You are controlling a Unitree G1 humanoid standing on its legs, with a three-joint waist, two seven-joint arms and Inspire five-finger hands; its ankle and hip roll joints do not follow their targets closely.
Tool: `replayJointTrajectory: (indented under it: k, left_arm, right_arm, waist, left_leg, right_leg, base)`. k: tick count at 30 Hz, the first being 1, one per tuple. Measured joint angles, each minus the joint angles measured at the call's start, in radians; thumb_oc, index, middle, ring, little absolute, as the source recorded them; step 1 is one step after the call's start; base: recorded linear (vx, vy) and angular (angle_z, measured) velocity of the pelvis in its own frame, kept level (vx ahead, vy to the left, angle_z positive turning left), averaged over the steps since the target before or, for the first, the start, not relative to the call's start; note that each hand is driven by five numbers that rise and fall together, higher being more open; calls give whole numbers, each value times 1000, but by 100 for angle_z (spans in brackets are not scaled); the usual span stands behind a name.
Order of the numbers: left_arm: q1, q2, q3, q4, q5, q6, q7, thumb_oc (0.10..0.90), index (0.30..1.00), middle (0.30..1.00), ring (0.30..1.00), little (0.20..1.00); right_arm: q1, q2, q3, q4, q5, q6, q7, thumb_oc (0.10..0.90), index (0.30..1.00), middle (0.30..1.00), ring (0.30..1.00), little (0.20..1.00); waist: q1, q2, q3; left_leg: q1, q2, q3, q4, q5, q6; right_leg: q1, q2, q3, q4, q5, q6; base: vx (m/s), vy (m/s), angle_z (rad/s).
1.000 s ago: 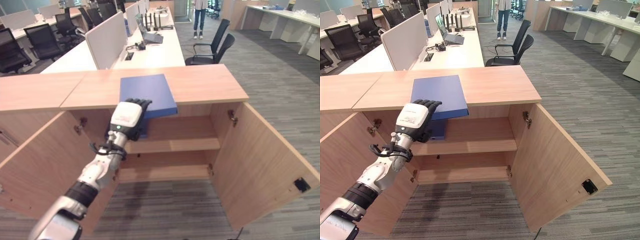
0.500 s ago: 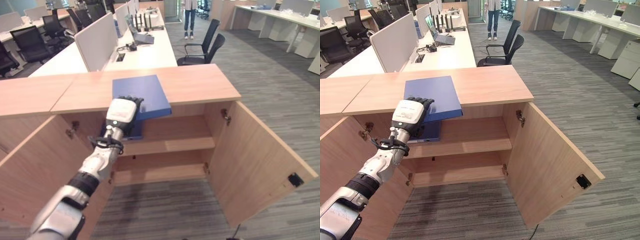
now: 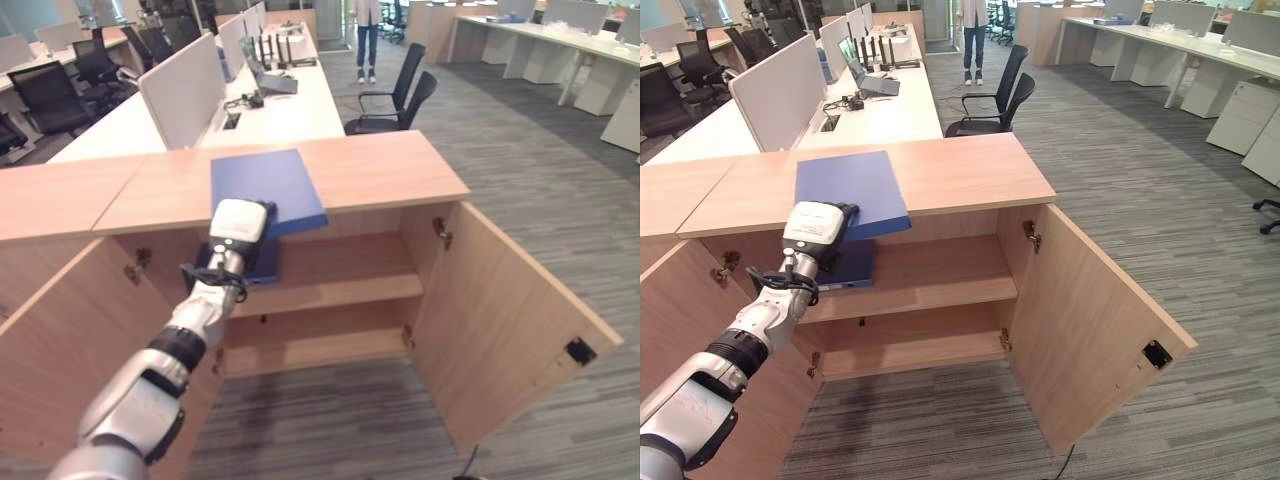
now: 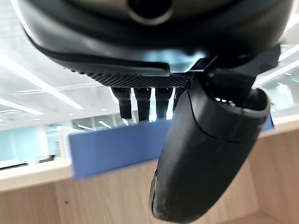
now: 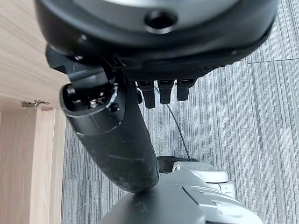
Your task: Put the empty folder in the office cabinet
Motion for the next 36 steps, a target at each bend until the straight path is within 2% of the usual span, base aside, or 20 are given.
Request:
replayJointTrajectory:
  k: [13,15,16,17,19,21,23,25,26,27,28,29,30,31,32,35,36]
  left_arm:
    - [-36,9,-26,20,7,16,96,400,300,300,300,300]
    - [-9,10,15,-82,-1,16,93,400,300,300,300,300]
    - [78,7,120,-225,-10,18,75,400,300,300,300,300]
    - [136,2,172,-316,-20,10,78,400,300,300,300,300]
    - [251,-11,250,-472,-59,-29,95,400,300,300,300,300]
    - [390,-72,304,-625,-118,-92,115,400,300,300,300,300]
    - [533,-160,388,-773,-237,-163,115,400,300,300,300,300]
    - [610,-199,413,-867,-361,-219,110,400,300,300,300,300]
    - [705,-199,405,-973,-605,-280,6,400,300,300,300,300]
    - [769,-198,402,-1024,-680,-306,-26,400,300,300,300,300]
    - [795,-195,357,-1027,-749,-314,-93,400,300,300,300,300]
    - [855,-191,339,-1048,-878,-305,-167,400,300,300,300,300]
    - [928,-182,319,-1064,-976,-292,-219,400,300,300,300,300]
    - [998,-157,273,-1049,-1064,-274,-280,400,300,300,300,300]
    - [1068,-109,199,-960,-1130,-218,-367,400,300,300,300,300]
    - [1100,-109,258,-946,-1172,-217,-366,400,300,300,300,300]
    - [1122,-107,327,-957,-1171,-218,-383,400,300,300,300,300]
  right_arm:
    - [-1,-4,4,2,1,-3,-1,800,900,900,900,900]
    - [2,-4,4,2,1,-5,-2,800,900,900,900,900]
    - [2,-3,-1,-2,1,-7,-4,800,900,900,900,900]
    - [3,-2,-2,-3,2,-8,-5,800,900,900,900,900]
    - [5,-1,-2,-4,2,-7,-9,800,900,900,900,900]
    - [20,-4,-2,-37,2,-2,-14,800,900,900,900,900]
    - [45,-11,-1,-117,3,1,-14,800,900,900,900,900]
    - [56,-9,-1,-170,3,-8,-11,800,900,900,900,900]
    - [84,-19,2,-323,3,0,-4,800,900,900,900,900]
    - [95,-20,2,-387,3,-13,-3,800,900,900,900,900]
    - [89,-20,2,-413,2,-14,-3,800,900,900,900,900]
    - [108,-44,13,-544,2,27,2,800,900,900,900,900]
    - [133,-88,44,-681,0,28,4,800,900,900,900,900]
    - [140,-118,42,-773,0,-8,14,800,900,900,900,900]
    - [117,-142,28,-835,-4,-18,19,800,900,900,900,900]
    - [160,-187,24,-907,-43,-13,32,800,900,900,900,900]
    - [210,-244,3,-1026,-73,-11,41,800,900,900,900,900]
  waist:
    - [2,9,-9]
    - [10,8,-9]
    - [9,8,-9]
    - [9,8,-9]
    - [19,6,-8]
    - [44,6,-8]
    - [54,4,-6]
    - [60,-1,-5]
    - [79,0,-3]
    - [75,2,-3]
    - [95,3,-3]
    - [96,4,3]
    - [88,14,10]
    - [78,24,17]
    - [80,18,28]
    - [95,3,43]
    - [96,-1,65]
  left_leg:
    - [1,0,0,0,0,0]
    - [-1,0,-1,0,0,0]
    - [-2,0,0,0,-1,1]
    - [-2,1,-1,0,-3,3]
    - [-1,1,-1,0,-4,4]
    - [-1,-1,-5,0,-5,6]
    - [-1,-2,-4,0,-7,9]
    - [-1,-3,-6,0,-6,9]
    - [-3,-4,-13,-4,-7,9]
    - [-1,-5,-13,-4,-8,8]
    - [-8,-6,-22,-5,-11,6]
    - [-8,-8,-23,-6,-13,7]
    - [-9,-9,-22,-6,-15,11]
    - [-9,-10,-23,-6,-13,13]
    - [-10,-9,-28,-5,-12,12]
    - [-22,-6,-40,-5,-9,8]
    - [-23,-6,-44,-5,-6,9]
  right_leg:
    - [1,1,0,0,1,-1]
    - [0,0,-1,2,1,-1]
    - [-1,0,-1,3,1,-1]
    - [0,0,-2,2,0,-2]
    - [-1,1,-3,1,-1,-3]
    - [1,-1,-5,0,-3,-1]
    - [1,-2,-5,0,-3,0]
    - [2,-3,-5,0,-3,0]
    - [3,-4,-11,0,-3,1]
    - [1,-5,-10,0,-3,1]
    - [7,-7,-19,1,-5,-1]
    - [3,-9,-24,0,-6,-1]
    - [1,-11,-22,0,-6,-1]
    - [1,-12,-21,0,-4,1]
    - [-2,-11,-26,0,-2,3]
    - [-9,-9,-35,1,-5,-1]
    - [-10,-9,-40,6,-2,3]
  base:
    - [0,0,0]
    - [-16,-2,1]
    - [0,0,0]
    - [0,0,0]
    - [-4,1,2]
    - [-7,1,2]
    - [0,0,0]
    - [-30,3,6]
    - [-16,6,8]
    - [-5,4,16]
    - [-10,0,10]
    - [-42,-8,5]
    - [0,0,0]
    - [-39,-4,5]
    - [19,1,15]
    - [-13,1,10]
    - [-14,-4,6]
